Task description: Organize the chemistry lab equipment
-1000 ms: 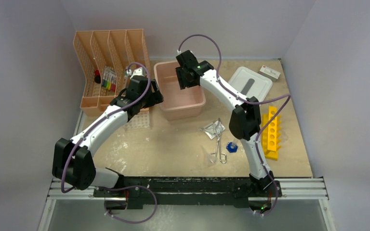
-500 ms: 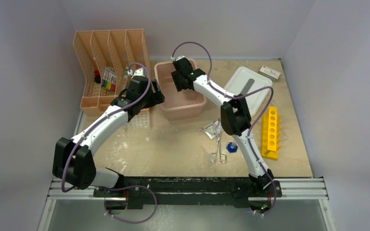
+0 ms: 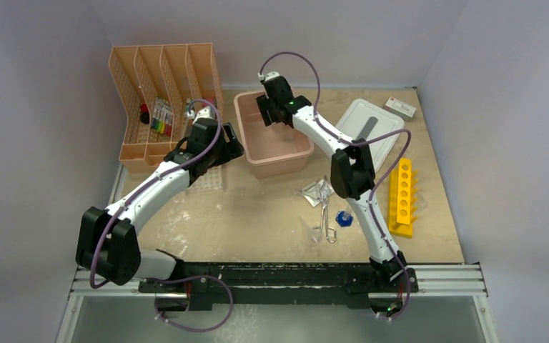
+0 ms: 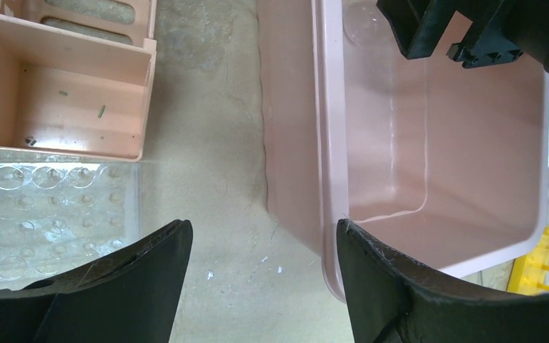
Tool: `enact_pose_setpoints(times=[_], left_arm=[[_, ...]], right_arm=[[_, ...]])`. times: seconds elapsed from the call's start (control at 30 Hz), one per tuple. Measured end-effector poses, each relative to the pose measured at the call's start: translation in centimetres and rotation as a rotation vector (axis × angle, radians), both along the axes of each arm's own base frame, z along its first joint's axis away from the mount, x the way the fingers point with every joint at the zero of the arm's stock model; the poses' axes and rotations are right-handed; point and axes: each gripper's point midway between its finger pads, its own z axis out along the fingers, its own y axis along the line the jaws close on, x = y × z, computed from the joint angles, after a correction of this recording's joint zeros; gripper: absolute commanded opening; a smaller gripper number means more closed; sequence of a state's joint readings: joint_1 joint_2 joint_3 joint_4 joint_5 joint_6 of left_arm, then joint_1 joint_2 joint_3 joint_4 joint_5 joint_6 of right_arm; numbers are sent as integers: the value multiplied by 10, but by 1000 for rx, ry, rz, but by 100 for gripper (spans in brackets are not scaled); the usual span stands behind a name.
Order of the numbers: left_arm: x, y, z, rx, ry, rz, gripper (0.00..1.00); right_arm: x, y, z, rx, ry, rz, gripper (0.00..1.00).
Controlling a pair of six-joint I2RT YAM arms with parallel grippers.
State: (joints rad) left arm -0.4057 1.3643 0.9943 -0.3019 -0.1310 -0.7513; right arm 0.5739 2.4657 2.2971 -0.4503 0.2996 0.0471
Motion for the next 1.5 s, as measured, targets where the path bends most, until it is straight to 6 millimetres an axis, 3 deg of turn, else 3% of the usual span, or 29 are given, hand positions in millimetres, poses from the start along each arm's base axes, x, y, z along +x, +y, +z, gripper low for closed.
enact_pose_setpoints(times=[0.43, 0.6, 0.73, 0.83, 0.97, 1.03, 1.13, 1.37, 1.5], left_arm=[[-1, -2, 1, -19, 3, 3, 74], [-4, -3, 5, -25, 6, -10, 75], [-6, -3, 8, -20, 4, -24, 74], [-7, -2, 16, -14, -19, -36, 74], [-9, 1, 31, -1, -65, -51, 74], [-10, 2, 39, 6, -89, -58, 74], [-12, 4, 52, 14, -130, -74, 74], [-11, 0, 71, 32, -214, -138, 74], [-8, -8, 81, 9, -255, -180, 72]], right_arm=[[1, 1, 9, -1, -7, 8, 73], [-2, 4, 32, 36, -25, 16, 73], [-21, -1, 89, 99, -70, 40, 74], [-44, -10, 162, 188, -160, 54, 74], [-82, -34, 241, 273, -268, 43, 74], [-101, -49, 259, 286, -288, 21, 74], [-134, -80, 253, 262, -248, -48, 77], [-234, -153, 165, 149, 50, -270, 84], [-290, -189, 127, 123, 177, -413, 84]])
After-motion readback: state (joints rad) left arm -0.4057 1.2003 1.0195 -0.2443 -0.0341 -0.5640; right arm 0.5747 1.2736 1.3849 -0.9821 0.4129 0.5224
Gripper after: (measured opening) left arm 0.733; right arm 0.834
